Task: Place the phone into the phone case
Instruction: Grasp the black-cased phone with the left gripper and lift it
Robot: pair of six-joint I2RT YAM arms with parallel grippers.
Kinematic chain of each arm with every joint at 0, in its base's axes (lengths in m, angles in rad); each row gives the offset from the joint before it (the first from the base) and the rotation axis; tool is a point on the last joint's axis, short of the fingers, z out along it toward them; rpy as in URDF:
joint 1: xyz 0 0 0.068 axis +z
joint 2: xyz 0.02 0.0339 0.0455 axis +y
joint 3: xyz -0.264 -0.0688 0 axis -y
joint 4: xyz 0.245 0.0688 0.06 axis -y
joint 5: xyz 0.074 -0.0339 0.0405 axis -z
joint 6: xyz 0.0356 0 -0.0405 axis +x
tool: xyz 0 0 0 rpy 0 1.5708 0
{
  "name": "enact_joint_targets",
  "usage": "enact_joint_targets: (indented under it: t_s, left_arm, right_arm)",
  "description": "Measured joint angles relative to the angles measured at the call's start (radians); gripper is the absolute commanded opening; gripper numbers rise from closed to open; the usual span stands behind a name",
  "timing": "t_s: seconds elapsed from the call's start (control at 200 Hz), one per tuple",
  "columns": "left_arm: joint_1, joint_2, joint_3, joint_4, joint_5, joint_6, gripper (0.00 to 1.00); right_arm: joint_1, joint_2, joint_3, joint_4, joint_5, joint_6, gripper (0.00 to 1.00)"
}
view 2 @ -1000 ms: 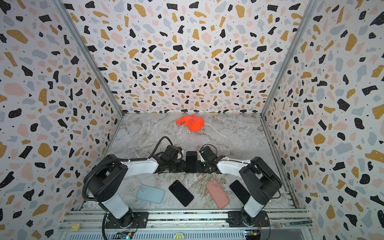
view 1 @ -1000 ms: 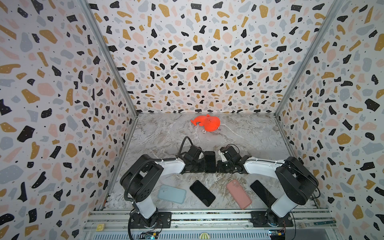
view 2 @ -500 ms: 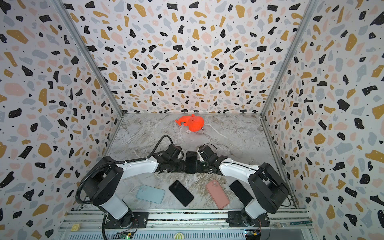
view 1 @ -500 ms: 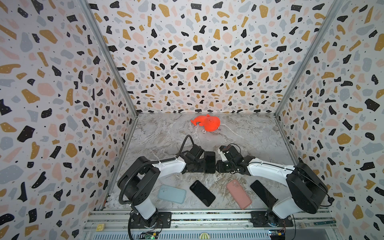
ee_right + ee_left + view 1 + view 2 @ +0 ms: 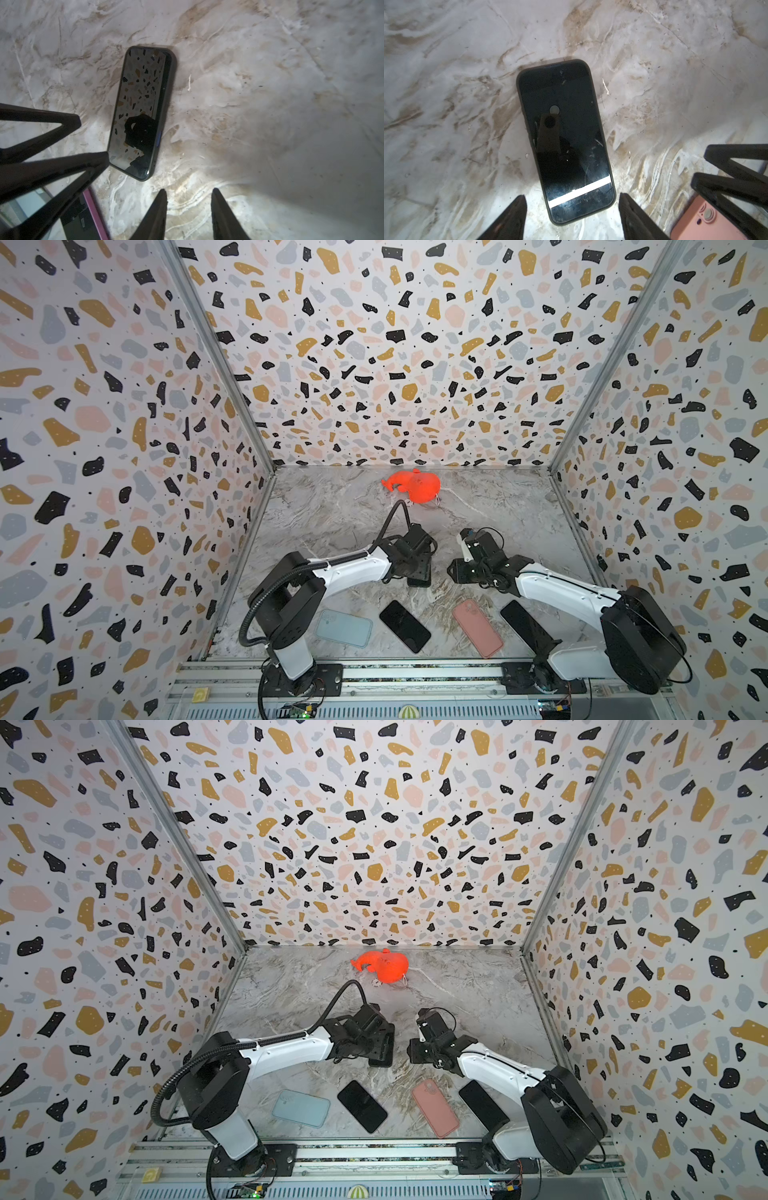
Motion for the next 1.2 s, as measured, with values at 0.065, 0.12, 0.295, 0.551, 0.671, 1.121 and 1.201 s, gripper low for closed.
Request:
enact_joint_targets:
  t_s: [0.065,0.12,0.295,0.551,0.671,1.121,1.201]
  left_arm:
    - [-0.011,0.032,0.04,-0.025,-0.028,0.0,0.77]
    - [-0.017,0.06,0.071,-0.042,-0.049,-0.001,0.8]
    - [-0.027,0.124,0.138,-0.088,-0.084,-0.002,0.87]
    - [-0.031,0.172,0.182,-0.114,-0.089,-0.005,0.88]
    - [-0.031,0.19,0.182,-0.121,-0.091,-0.005,0.89]
    - [-0.031,0.243,0.286,-0.178,-0.135,-0.037,0.93]
    - [-0.031,0.248,0.3,-0.186,-0.149,-0.053,0.94]
  right_arm:
    - [-0.012,-0.005,-0.006,0.0,-0.001,-0.01,0.43]
    - [-0.019,-0.008,-0.01,0.0,-0.001,-0.019,0.46]
    - [-0.031,-0.024,-0.019,0.001,-0.003,-0.038,0.6]
    - [-0.038,-0.024,-0.029,0.002,0.0,-0.051,0.71]
    - [-0.042,-0.024,-0.031,0.002,0.0,-0.052,0.72]
    - [-0.054,-0.003,-0.031,0.006,-0.001,-0.064,0.73]
    - [-0.06,0.006,-0.031,0.006,-0.004,-0.068,0.73]
